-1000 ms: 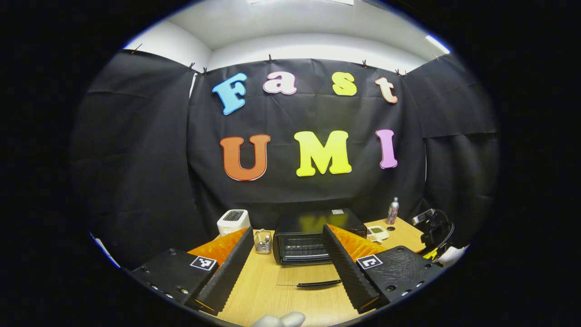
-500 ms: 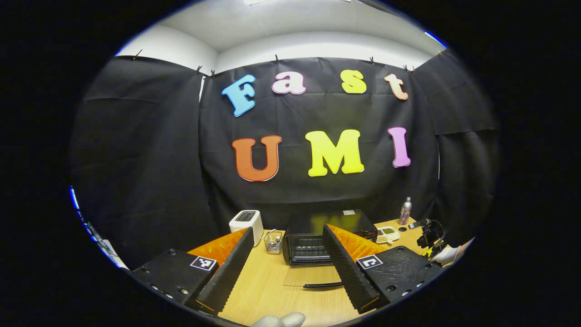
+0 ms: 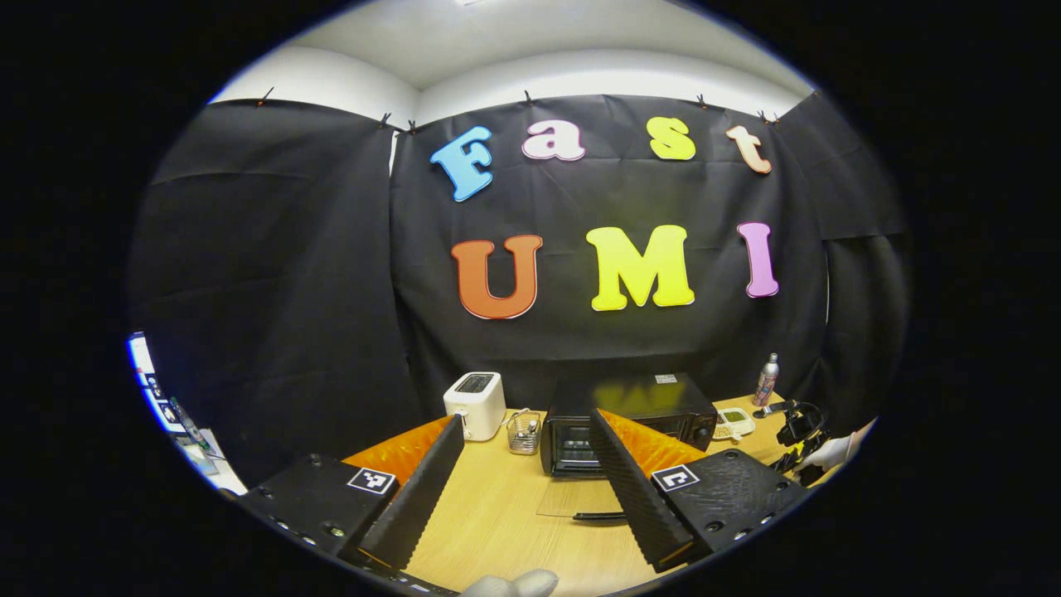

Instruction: Open the electric oven with the left hand, put the food in, and close the electric oven.

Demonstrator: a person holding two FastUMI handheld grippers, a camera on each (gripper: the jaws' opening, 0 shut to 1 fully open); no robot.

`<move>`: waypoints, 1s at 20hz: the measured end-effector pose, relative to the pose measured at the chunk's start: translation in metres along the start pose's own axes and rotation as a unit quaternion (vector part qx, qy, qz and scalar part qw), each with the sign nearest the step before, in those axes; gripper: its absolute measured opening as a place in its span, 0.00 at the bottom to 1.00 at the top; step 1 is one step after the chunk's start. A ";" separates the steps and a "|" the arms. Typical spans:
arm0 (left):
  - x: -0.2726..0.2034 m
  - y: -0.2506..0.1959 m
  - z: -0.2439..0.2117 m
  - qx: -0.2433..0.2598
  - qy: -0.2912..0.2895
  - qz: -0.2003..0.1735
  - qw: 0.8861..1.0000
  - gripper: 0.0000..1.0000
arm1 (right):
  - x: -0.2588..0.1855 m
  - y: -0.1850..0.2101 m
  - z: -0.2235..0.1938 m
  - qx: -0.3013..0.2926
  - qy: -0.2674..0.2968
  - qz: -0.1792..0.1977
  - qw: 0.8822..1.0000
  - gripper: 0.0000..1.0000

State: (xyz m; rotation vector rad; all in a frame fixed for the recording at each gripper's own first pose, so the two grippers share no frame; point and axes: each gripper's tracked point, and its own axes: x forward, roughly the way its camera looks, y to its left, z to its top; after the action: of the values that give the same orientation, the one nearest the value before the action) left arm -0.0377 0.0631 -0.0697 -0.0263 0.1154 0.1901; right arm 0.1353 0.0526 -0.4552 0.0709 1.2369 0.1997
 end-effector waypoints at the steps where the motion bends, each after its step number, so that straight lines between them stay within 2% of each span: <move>1: 0.000 0.004 -0.001 -0.001 0.001 0.005 1.000 0.96 | 0.001 0.000 0.001 0.000 0.009 -0.001 1.000 0.25; 5: -0.002 0.017 -0.009 -0.009 -0.004 0.019 1.000 0.96 | 0.000 0.002 0.000 0.019 0.044 -0.003 0.999 0.16; 6: -0.004 0.021 -0.011 -0.012 -0.005 0.022 1.000 0.96 | 0.000 0.000 0.001 0.024 0.051 -0.003 0.998 0.18; 7: -0.004 0.024 -0.014 -0.014 -0.005 0.025 1.000 0.96 | 0.000 -0.001 0.001 0.030 0.059 -0.001 0.998 0.11; 11: -0.011 0.030 -0.018 -0.018 0.001 0.035 0.999 0.96 | -0.001 -0.001 0.000 0.039 0.091 0.026 0.995 0.02; 13: -0.010 0.034 -0.024 -0.015 0.010 0.039 0.999 0.96 | -0.002 -0.002 0.003 0.033 0.098 0.041 0.994 0.04; 16: -0.015 0.039 -0.029 -0.008 0.014 0.047 0.999 0.96 | -0.002 0.003 -0.001 0.080 0.101 0.090 0.987 0.01; 18: -0.024 0.040 -0.027 -0.008 0.015 0.048 0.999 0.97 | -0.005 0.010 -0.008 0.120 0.101 0.146 0.977 0.04; 20: -0.022 0.037 -0.023 -0.005 0.018 0.048 0.999 0.96 | -0.007 0.010 -0.013 0.153 0.093 0.181 0.967 0.01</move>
State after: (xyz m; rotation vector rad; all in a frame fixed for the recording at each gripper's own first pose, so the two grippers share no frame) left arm -0.0690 0.0946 -0.0910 -0.0338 0.1516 0.2857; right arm 0.1197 0.0603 -0.4518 0.5591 1.4282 0.3355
